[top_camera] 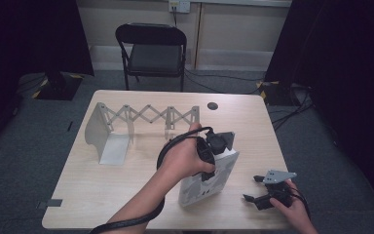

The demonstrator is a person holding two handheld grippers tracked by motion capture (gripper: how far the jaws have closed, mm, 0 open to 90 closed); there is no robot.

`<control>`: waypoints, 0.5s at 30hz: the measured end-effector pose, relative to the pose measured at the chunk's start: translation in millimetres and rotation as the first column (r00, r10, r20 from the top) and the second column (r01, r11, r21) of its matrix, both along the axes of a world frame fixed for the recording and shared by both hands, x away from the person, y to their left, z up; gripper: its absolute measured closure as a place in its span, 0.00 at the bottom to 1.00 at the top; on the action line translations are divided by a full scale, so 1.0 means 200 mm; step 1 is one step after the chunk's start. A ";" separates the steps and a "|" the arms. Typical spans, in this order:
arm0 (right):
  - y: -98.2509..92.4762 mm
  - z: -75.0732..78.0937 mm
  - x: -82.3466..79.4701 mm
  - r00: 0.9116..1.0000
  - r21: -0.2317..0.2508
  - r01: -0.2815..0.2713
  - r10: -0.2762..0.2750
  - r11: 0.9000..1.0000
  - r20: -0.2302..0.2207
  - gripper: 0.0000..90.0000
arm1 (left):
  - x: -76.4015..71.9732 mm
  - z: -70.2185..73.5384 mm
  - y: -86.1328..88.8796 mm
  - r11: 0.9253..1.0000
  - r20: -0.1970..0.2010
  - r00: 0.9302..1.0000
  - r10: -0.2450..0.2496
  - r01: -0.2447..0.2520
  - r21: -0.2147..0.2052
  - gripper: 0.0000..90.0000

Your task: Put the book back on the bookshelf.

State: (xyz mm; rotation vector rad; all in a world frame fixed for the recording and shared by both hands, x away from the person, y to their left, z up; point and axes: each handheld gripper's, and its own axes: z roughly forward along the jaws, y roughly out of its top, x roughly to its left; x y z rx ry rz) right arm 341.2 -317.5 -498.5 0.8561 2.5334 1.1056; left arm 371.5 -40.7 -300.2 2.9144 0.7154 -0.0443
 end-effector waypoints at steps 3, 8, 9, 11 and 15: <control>0.00 0.00 0.00 1.000 0.000 0.000 0.000 1.000 0.000 0.14 | 0.00 0.01 0.01 1.000 0.002 1.000 0.005 -0.005 -0.003 0.59; 0.00 0.00 0.00 1.000 -0.001 0.000 0.000 1.000 0.000 0.14 | -0.01 0.02 0.03 1.000 -0.003 1.000 0.013 -0.013 0.001 0.59; 0.00 0.00 0.00 1.000 -0.001 0.000 0.000 1.000 0.001 0.14 | -0.01 0.02 0.03 1.000 -0.008 1.000 0.016 -0.016 0.003 0.59; 0.00 0.00 0.00 1.000 -0.001 -0.001 0.001 1.000 0.001 0.14 | 0.00 0.02 0.04 1.000 -0.015 1.000 0.012 -0.012 0.009 0.59; 0.00 0.00 0.00 1.000 -0.001 0.000 0.000 1.000 0.001 0.14 | -0.01 0.02 0.06 1.000 -0.014 1.000 0.026 -0.026 0.008 0.59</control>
